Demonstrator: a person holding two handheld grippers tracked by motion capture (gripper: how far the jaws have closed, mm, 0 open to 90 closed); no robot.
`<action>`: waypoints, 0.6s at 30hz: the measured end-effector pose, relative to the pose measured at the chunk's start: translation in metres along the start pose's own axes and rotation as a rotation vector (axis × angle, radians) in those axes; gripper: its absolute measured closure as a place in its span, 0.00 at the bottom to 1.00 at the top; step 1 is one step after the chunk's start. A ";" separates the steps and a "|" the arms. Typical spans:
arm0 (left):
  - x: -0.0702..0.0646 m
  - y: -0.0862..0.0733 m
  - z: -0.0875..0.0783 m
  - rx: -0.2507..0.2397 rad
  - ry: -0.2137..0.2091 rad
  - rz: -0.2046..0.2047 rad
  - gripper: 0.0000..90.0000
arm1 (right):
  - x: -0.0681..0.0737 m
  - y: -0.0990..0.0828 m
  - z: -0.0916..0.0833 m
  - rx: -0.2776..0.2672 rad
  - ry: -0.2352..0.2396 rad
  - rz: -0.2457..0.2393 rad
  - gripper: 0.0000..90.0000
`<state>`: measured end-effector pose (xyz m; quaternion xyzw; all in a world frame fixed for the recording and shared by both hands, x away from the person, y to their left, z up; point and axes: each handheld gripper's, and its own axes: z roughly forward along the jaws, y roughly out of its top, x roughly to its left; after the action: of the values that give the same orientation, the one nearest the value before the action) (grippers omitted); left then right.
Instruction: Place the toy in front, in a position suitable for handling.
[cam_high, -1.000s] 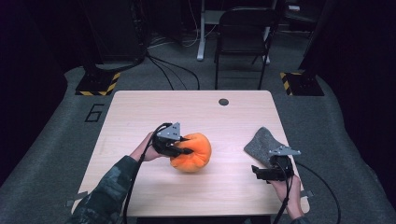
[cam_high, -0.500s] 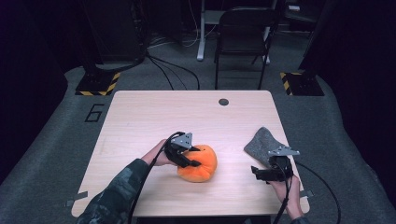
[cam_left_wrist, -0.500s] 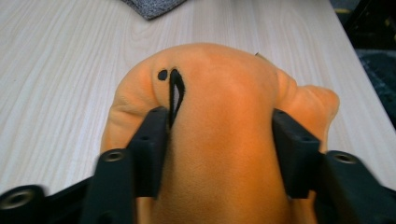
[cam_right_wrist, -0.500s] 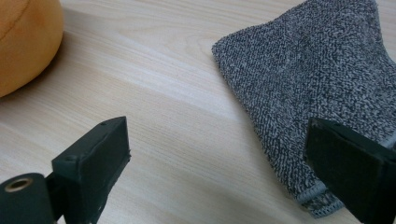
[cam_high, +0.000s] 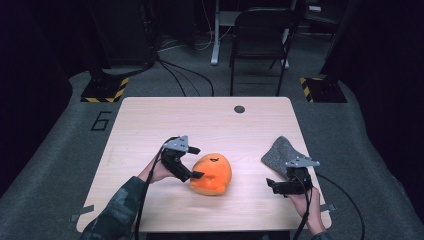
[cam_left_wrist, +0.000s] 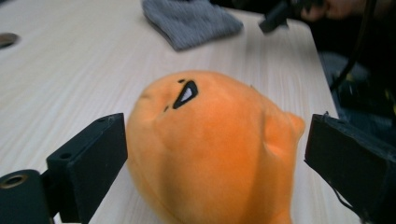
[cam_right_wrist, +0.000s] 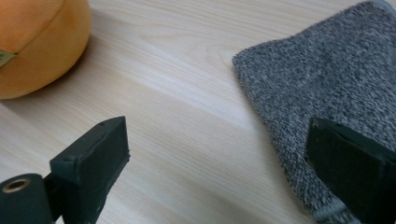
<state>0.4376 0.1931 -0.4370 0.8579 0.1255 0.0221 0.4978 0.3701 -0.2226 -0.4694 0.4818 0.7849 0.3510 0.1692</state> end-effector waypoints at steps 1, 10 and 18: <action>-0.002 -0.004 -0.005 0.001 0.020 -0.011 0.04 | 0.000 0.001 0.001 -0.002 0.005 -0.020 0.07; -0.018 -0.051 -0.037 0.001 0.263 -0.118 0.00 | 0.013 0.010 0.003 -0.017 0.059 -0.089 0.07; -0.019 -0.077 -0.054 0.035 0.480 -0.223 0.00 | 0.034 0.028 0.009 -0.009 0.113 -0.189 0.05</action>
<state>0.3960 0.2708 -0.4748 0.8174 0.3341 0.1679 0.4383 0.3770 -0.1811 -0.4527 0.3843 0.8336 0.3636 0.1589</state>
